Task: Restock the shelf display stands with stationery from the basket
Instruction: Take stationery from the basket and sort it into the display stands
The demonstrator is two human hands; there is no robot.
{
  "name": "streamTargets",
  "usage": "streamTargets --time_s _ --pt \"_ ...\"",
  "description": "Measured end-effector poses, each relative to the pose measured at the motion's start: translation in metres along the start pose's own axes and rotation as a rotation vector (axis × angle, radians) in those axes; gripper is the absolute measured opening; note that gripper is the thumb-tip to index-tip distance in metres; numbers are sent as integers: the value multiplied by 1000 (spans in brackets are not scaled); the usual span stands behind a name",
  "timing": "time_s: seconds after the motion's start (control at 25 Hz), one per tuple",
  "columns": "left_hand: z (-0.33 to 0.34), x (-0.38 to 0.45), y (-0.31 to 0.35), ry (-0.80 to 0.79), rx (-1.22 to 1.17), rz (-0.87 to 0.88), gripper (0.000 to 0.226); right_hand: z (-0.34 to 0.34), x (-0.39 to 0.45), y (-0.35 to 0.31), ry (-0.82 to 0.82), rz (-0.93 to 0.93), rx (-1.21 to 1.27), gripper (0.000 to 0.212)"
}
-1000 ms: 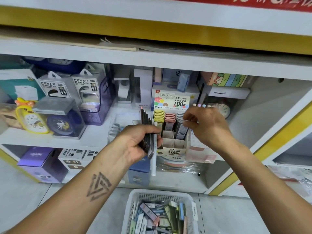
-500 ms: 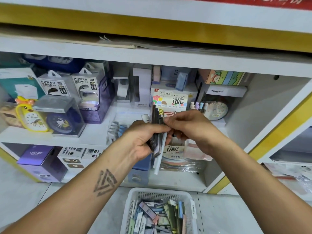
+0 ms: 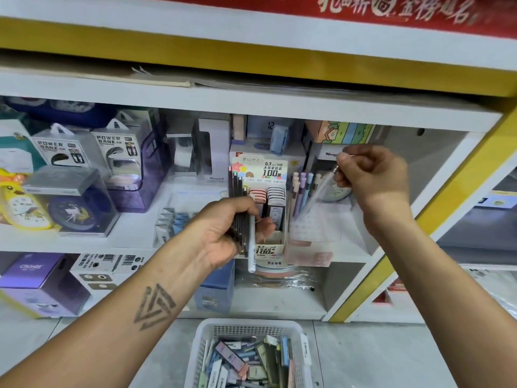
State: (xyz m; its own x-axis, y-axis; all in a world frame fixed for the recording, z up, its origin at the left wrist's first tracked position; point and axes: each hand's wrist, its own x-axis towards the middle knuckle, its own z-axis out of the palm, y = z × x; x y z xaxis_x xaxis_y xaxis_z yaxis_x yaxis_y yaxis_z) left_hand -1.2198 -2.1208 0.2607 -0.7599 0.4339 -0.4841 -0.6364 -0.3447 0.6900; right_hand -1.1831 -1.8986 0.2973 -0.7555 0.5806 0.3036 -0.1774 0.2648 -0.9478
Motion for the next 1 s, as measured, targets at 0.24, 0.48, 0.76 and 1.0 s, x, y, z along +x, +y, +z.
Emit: streamTargets --time_s 0.24,0.48,0.76,1.0 --pt "15 5 -13 -19 47 -5 13 -13 2 23 -31 -219 -487 12" --pt "19 9 -19 -53 123 17 7 -20 4 34 -60 -254 -594 9" --pt "18 10 -18 -35 136 70 6 -18 6 38 -90 -182 -579 13" --pt "16 10 -18 -9 113 83 9 -18 7 39 -65 -182 -582 14"
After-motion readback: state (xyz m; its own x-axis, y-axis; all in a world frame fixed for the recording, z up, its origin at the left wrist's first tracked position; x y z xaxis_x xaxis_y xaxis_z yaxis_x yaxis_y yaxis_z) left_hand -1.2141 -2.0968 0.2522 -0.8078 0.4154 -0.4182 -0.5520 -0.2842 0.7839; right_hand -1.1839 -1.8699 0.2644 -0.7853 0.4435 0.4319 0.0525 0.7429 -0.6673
